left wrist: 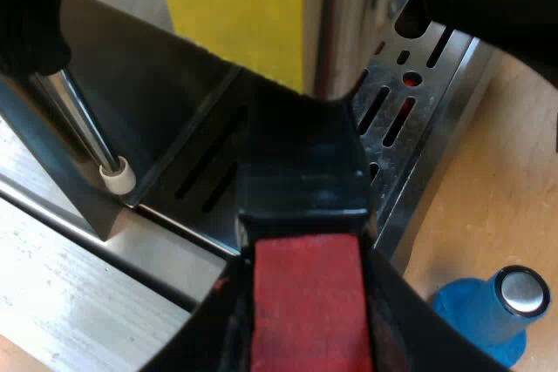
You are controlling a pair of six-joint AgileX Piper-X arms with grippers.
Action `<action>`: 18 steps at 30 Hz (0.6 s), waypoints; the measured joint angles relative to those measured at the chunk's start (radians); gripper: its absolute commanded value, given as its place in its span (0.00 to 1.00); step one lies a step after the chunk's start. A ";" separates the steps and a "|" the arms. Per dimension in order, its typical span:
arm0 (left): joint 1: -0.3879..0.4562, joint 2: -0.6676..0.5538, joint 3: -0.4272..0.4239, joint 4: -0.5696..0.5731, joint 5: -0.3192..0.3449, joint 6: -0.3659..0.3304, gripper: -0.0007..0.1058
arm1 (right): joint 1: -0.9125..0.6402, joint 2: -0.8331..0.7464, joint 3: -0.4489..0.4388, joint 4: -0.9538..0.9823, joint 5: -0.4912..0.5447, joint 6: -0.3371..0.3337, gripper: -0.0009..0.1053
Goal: Put the handle in the coffee machine
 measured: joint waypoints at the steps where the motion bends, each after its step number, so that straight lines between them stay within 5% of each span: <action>1: 0.000 0.000 0.000 0.000 0.000 0.000 0.01 | -0.003 0.000 0.017 -0.034 -0.017 0.000 0.36; 4: 0.000 0.000 0.000 0.000 0.000 0.000 0.01 | -0.009 0.000 0.082 -0.174 -0.077 -0.048 0.36; 8: 0.000 0.000 0.000 0.000 0.000 0.000 0.01 | -0.021 0.000 0.157 -0.386 -0.240 -0.238 0.36; 12: 0.000 0.000 0.000 0.000 0.002 0.000 0.01 | -0.026 0.000 0.165 -0.550 -0.274 -0.446 0.36; 18: 0.000 0.000 -0.001 0.009 0.001 0.000 0.01 | -0.050 0.000 0.165 -0.615 -0.317 -0.493 0.36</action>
